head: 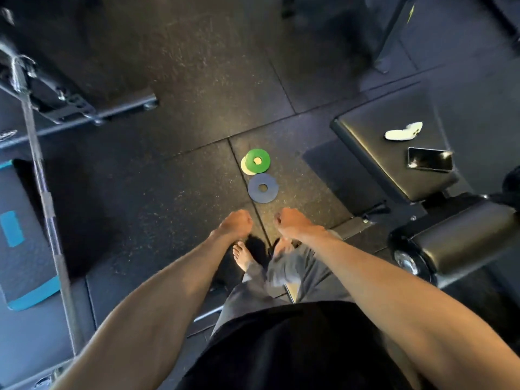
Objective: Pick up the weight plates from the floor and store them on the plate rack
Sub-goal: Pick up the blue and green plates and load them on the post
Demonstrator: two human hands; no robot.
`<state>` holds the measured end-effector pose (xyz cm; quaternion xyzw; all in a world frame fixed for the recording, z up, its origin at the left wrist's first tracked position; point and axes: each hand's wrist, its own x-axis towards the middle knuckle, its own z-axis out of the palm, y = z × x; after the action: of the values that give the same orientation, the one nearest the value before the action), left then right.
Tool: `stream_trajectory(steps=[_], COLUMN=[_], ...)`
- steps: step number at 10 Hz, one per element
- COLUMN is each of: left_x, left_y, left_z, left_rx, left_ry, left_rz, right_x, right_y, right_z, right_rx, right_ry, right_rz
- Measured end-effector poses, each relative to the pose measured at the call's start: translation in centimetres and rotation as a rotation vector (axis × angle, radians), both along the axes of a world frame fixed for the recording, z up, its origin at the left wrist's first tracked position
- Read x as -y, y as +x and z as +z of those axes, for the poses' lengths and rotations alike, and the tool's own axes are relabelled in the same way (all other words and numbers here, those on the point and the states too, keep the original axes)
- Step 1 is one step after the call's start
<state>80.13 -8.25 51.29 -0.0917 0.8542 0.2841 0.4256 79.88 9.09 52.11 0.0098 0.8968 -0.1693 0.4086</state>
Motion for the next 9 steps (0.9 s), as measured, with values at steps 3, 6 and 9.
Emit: stream_trajectory(steps=[3, 6, 9], left_x=[-0.4, -3.9, -4.5], left_y=[-9.9, -20.5, -22.3], left_z=[-2.3, -7.4, -30.2], left_rx=[0.090, 0.084, 0.256], left_ry=[-0.003, -0.058, -0.203], left_rz=[0.096, 0.284, 0.345], right_x=[-1.2, -2.8, -7.1], right_y=[-11.9, -21.8, -22.2], right_z=[-4.6, -11.9, -41.3], right_rx=[0.074, 0.155, 0.256], right_ry=[-0.018, -0.056, 0.162], right_rz=[0.098, 0.184, -0.025])
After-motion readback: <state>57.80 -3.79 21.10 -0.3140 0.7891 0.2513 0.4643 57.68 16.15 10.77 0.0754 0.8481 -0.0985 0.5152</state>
